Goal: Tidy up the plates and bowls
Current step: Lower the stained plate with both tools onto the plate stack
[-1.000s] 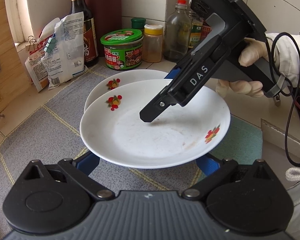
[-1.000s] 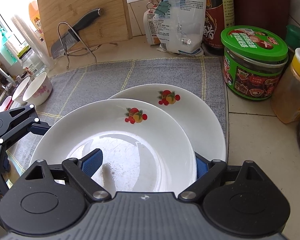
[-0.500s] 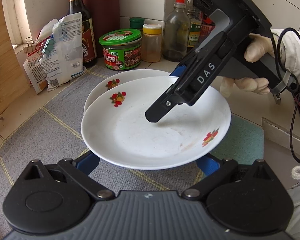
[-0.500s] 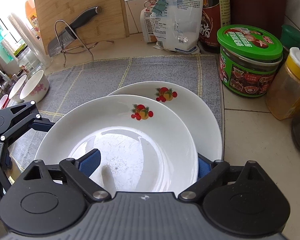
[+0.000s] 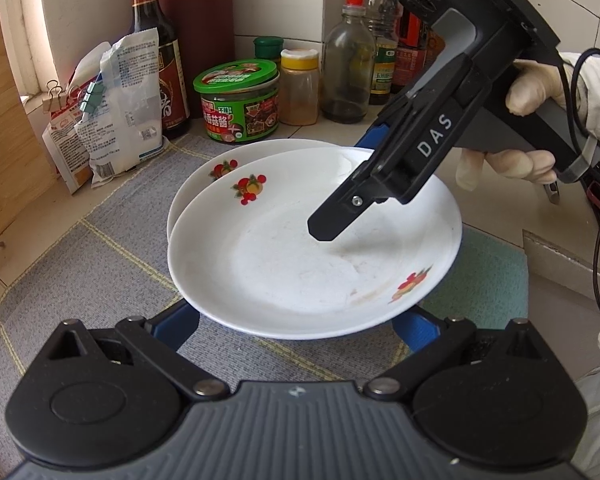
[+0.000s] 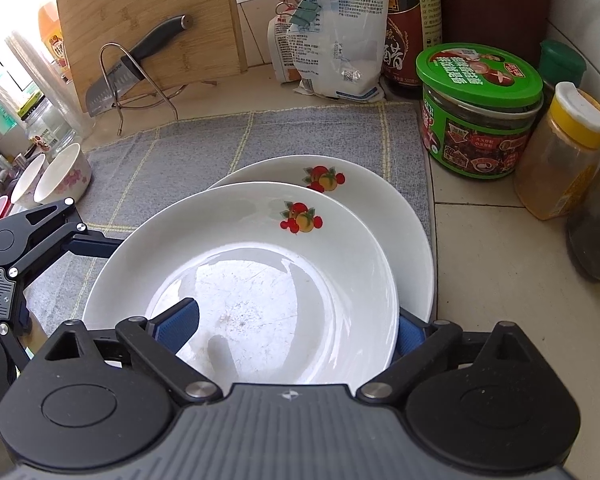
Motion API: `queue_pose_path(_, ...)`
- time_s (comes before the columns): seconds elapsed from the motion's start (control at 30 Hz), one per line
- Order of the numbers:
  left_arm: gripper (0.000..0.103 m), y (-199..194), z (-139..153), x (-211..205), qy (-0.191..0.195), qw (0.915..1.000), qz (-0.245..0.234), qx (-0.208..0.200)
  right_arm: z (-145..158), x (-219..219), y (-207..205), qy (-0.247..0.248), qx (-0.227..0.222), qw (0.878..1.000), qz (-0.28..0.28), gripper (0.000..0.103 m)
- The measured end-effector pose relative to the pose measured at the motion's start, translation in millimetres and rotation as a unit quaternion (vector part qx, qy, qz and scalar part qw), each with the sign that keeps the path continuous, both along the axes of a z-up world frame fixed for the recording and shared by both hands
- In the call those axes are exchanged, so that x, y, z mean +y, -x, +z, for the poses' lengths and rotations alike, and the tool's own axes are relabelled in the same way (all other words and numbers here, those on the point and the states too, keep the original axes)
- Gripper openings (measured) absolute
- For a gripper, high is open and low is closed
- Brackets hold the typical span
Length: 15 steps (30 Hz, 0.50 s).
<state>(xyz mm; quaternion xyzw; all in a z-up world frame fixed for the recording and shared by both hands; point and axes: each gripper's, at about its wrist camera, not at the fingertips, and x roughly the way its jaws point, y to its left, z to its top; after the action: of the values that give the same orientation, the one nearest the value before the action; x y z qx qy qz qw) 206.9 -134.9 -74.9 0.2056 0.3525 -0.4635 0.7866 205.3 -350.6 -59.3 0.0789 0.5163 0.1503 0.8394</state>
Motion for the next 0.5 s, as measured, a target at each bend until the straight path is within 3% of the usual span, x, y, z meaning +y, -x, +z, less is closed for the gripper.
queue_pose_path(0.5, 0.100, -5.2, -1.6, 0.6, 0.011, 0.9999, 0.006, 0.003, 12.8, -1.0, 14.3, -0.001, 0.007, 0.999, -0.037, 0.103)
